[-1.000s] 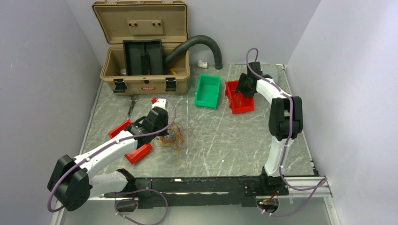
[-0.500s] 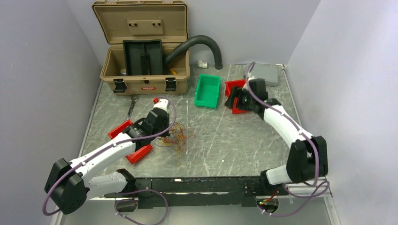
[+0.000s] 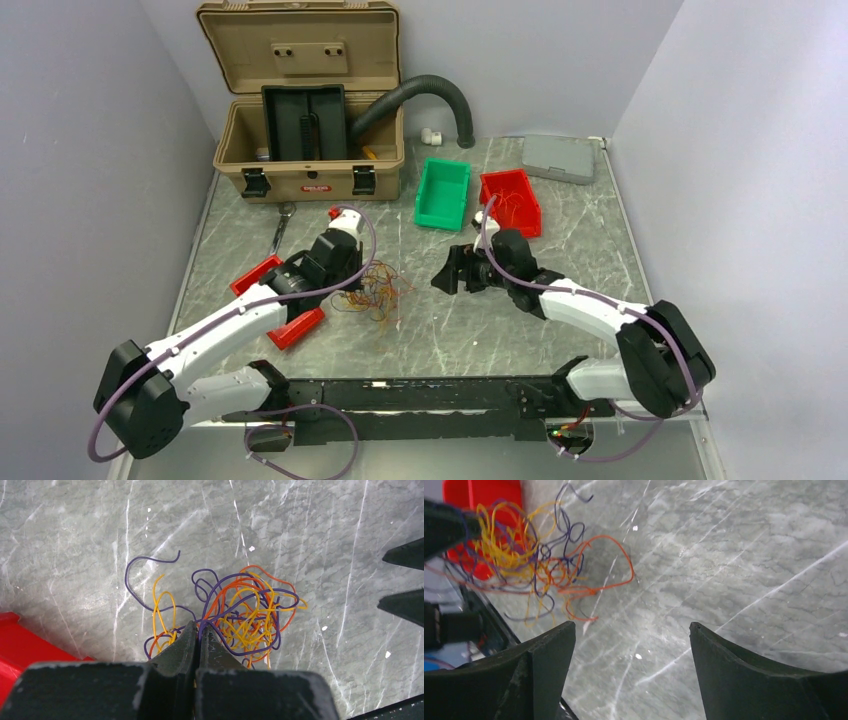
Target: Untangle the cables
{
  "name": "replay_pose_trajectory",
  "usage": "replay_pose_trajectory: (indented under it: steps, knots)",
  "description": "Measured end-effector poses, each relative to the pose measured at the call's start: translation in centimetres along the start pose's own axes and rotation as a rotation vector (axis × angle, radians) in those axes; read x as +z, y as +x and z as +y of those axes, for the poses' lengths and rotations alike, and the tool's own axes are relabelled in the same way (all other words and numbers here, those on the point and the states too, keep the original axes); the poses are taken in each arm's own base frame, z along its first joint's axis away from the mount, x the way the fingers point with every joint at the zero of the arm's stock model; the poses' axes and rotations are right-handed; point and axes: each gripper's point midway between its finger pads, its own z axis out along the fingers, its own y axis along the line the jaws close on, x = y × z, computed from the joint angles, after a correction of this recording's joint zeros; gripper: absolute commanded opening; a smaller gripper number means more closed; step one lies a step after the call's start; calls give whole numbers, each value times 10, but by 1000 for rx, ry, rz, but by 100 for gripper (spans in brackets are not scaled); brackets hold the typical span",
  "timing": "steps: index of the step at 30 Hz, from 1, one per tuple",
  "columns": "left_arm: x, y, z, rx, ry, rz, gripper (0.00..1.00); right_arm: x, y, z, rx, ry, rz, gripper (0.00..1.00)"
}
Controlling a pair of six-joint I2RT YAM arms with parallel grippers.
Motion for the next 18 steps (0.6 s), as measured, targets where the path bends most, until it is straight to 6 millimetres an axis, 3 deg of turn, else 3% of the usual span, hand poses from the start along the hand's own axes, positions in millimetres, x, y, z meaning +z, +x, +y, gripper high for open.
replay_pose_trajectory:
  steps: [5,10,18]
  knots:
    - [-2,-2,-1,-3,6,-9,0,12,-8,10,170,27,-91,87]
    - [-3,-2,-2,-2,10,-7,0,33,2,34,357,38,-63,87]
    - [-5,-4,-2,-5,15,-18,0,63,23,47,719,90,-10,82]
